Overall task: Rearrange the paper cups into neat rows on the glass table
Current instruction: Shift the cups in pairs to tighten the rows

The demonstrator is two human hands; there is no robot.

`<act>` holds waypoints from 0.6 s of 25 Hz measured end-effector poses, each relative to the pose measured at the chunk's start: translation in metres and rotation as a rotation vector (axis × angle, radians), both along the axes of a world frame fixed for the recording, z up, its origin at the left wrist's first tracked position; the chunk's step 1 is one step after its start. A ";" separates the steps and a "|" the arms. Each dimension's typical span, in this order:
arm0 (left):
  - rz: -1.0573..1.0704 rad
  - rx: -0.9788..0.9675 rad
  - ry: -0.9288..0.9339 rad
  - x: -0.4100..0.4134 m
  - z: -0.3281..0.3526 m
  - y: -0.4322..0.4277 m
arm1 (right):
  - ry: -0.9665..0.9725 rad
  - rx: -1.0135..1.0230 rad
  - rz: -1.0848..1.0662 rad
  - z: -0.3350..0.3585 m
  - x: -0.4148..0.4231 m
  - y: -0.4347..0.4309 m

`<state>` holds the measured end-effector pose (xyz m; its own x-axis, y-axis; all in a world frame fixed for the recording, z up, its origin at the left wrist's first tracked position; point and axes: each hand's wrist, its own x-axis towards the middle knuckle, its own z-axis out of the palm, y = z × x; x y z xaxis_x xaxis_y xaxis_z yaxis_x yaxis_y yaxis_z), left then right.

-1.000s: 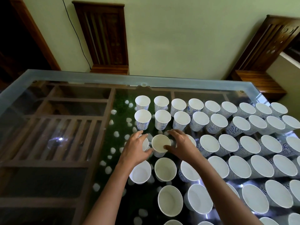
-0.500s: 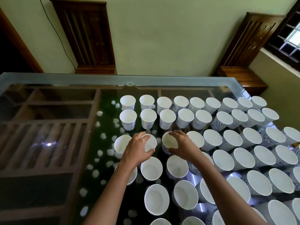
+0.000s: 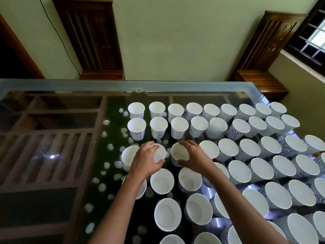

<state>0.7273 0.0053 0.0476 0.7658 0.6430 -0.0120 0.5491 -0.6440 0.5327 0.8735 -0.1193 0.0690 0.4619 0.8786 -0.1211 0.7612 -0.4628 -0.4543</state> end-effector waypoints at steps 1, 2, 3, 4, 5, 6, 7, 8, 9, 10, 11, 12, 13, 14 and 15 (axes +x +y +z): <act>-0.001 0.005 0.001 0.001 0.000 -0.001 | 0.004 0.003 0.000 0.000 0.000 -0.001; -0.001 0.013 -0.003 0.002 0.000 -0.002 | 0.011 0.006 0.000 0.000 -0.001 -0.001; -0.003 0.018 -0.011 0.003 0.001 -0.003 | 0.021 0.012 0.000 0.000 -0.001 -0.002; -0.010 0.020 -0.023 0.005 0.002 -0.006 | 0.031 0.022 0.000 0.000 -0.001 -0.004; -0.024 0.020 -0.035 0.007 0.002 -0.009 | 0.035 0.035 -0.004 0.002 0.001 -0.005; -0.044 0.019 -0.043 0.011 0.003 -0.012 | 0.032 0.050 -0.015 0.003 0.004 -0.008; -0.068 0.020 -0.048 0.015 0.004 -0.016 | 0.026 0.068 -0.035 0.006 0.009 -0.013; -0.089 0.020 -0.048 0.020 0.004 -0.021 | 0.015 0.085 -0.057 0.008 0.016 -0.019; -0.105 0.014 -0.044 0.025 0.004 -0.026 | -0.002 0.096 -0.075 0.009 0.024 -0.026; -0.116 0.008 -0.036 0.030 0.005 -0.030 | -0.022 0.096 -0.088 0.011 0.033 -0.034; -0.122 0.004 -0.028 0.036 0.005 -0.033 | -0.036 0.086 -0.099 0.012 0.041 -0.041; -0.126 0.001 -0.021 0.042 0.005 -0.036 | -0.041 0.071 -0.112 0.012 0.049 -0.048; -0.127 -0.002 -0.014 0.047 0.004 -0.039 | -0.038 0.053 -0.124 0.012 0.056 -0.054; -0.122 -0.006 -0.009 0.051 0.003 -0.042 | -0.030 0.033 -0.127 0.011 0.062 -0.057; -0.111 -0.009 -0.008 0.055 0.003 -0.045 | -0.024 0.015 -0.117 0.010 0.066 -0.060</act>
